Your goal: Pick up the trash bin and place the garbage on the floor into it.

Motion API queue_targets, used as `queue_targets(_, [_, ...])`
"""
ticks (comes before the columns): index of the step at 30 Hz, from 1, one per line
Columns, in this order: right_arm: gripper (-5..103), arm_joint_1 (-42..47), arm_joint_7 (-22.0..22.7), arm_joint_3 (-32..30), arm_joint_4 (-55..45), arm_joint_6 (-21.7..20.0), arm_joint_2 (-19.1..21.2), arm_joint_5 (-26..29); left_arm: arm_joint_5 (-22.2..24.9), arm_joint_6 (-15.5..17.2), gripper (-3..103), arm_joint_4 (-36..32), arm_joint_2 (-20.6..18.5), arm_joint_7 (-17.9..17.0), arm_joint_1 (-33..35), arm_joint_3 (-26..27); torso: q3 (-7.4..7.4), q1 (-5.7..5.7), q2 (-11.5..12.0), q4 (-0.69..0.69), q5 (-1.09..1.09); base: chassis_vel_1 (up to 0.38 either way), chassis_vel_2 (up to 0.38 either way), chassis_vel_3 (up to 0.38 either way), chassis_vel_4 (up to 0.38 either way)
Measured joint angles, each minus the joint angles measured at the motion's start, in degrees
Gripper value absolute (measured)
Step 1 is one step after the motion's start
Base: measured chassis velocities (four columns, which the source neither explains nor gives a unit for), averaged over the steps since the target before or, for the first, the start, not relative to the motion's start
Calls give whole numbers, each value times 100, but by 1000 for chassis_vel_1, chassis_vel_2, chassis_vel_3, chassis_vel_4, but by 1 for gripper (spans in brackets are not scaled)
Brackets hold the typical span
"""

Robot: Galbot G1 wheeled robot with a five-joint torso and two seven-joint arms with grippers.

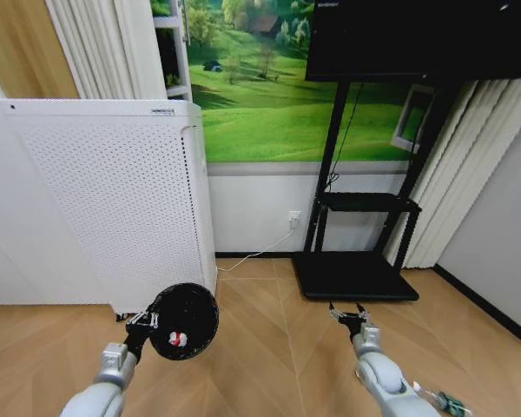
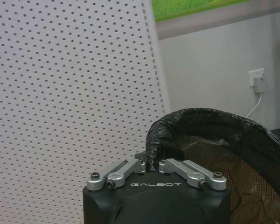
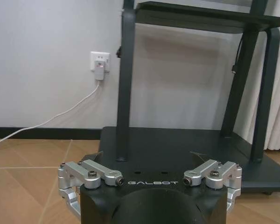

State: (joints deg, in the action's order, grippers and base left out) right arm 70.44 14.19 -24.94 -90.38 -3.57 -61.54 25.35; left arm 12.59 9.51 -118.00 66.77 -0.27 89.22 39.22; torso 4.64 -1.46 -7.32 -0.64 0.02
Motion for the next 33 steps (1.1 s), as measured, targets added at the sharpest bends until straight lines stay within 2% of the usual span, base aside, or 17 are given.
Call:
queue_targets(4, [100, -11, -19, 12, 44, 34, 4, 4, -12, -19, 6, 32, 16, 0, 2, -15, 1, -1, 0, -1, -4, -267, -251, 256, 278])
queue_targets(7, [100, -11, -25, 26, 82, 67, 4, 2, -16, -21, 6, 41, 18, 0, 2, -23, 1, 0, 1, -2, 0, -283, -308, 309, 289])
queue_targets(12, [100, -53, -111, 69, 251, 353, -3, -45, -20, -26, 6, 60, 20, 2, -13, -51, 1, -2, 1, -4, -1, -301, -319, 307, 312])
queue_targets(13, [100, -64, -143, 82, 291, 391, 9, -91, -25, -26, 6, 67, 22, 2, -16, -61, 1, -1, 0, -5, 4, -274, -220, 269, 187])
queue_targets(16, [100, -78, -153, 91, 313, 396, 40, -140, -31, -31, 6, 73, 27, 2, -20, -78, 1, -2, 0, -6, -1, -212, -220, 178, 121])
queue_targets(19, [100, -55, -175, 226, 354, 229, 326, -428, -62, -31, 6, 92, 39, -4, -2, -147, 0, 0, 0, 3, 0, -21, -40, 44, 29])
queue_targets(20, [100, -55, -175, 226, 354, 229, 326, -428, -62, -31, 6, 92, 39, -4, -2, -147, 0, 0, 0, 3, 0, 0, 0, 0, 0])
queue_targets(24, [100, 138, -457, 484, 423, 126, 880, -753, -100, -31, 6, 276, 23, -28, 2, -201, 0, 0, 0, -1, -3, 86, 74, -59, -40])
queue_targets(25, [100, 138, -457, 484, 423, 126, 880, -753, -100, -31, 6, 276, 23, -28, 2, -201, 0, 0, 0, -1, -3, 49, 77, -67, -48])
queue_targets(27, [100, 275, -676, 625, 544, 327, 1173, -1024, -108, -31, 6, 465, -21, -48, -70, -200, 0, 0, 0, -3, -3, 0, 0, 0, 0])
queue_targets(33, [100, 524, -989, 949, 732, 648, 1567, -1251, -119, -33, 6, 670, -80, -51, -181, -341, 0, 0, 0, -2, -2, 0, 0, 0, 0])
